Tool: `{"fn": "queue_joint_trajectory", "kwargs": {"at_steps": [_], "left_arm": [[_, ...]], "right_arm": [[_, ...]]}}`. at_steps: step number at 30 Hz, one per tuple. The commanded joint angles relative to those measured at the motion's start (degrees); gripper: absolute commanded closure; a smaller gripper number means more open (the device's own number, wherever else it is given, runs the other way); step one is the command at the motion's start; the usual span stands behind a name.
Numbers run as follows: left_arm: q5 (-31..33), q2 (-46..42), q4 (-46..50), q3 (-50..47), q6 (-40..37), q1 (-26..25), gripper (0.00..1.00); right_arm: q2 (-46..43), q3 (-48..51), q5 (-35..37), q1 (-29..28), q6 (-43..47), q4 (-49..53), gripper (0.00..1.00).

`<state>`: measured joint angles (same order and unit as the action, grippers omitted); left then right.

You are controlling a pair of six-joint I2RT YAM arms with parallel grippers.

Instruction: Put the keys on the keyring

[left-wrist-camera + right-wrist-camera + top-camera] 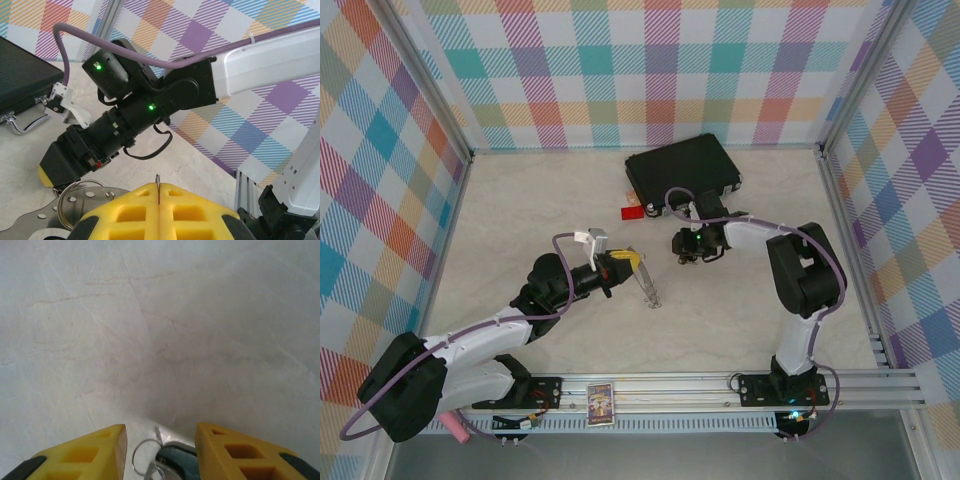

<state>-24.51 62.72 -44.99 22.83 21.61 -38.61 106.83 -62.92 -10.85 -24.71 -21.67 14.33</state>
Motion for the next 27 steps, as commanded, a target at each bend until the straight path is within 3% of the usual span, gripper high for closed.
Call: {"fn": "queue_joint_trajectory", "kwargs": {"at_steps": [1, 7, 12, 19, 27], "left_arm": [[-0.3, -0.3, -2.6, 1.0, -0.9, -1.0, 1.00], [-0.3, 0.3, -2.8, 1.0, -0.9, -1.0, 1.00], [-0.5, 1.4, -3.4, 1.1, -0.7, -1.0, 1.00], [-0.1, 0.7, -3.1, 0.9, -0.8, -1.0, 1.00], [0.2, -1.8, -2.2, 0.7, -1.1, -1.0, 1.00]], "right_arm": [[-2.7, 5.0, -2.9, -0.3, -3.7, 2.1, 0.60], [-7.3, 11.3, -2.6, -1.0, -6.6, 0.9, 0.61], [-10.1, 9.6, 0.5, -1.0, -5.8, 5.8, 0.60], [-8.1, -3.3, 5.2, -1.0, -5.1, 20.6, 0.60], [2.0, -22.9, 8.9, -1.1, -4.2, 37.9, 0.60]]}}
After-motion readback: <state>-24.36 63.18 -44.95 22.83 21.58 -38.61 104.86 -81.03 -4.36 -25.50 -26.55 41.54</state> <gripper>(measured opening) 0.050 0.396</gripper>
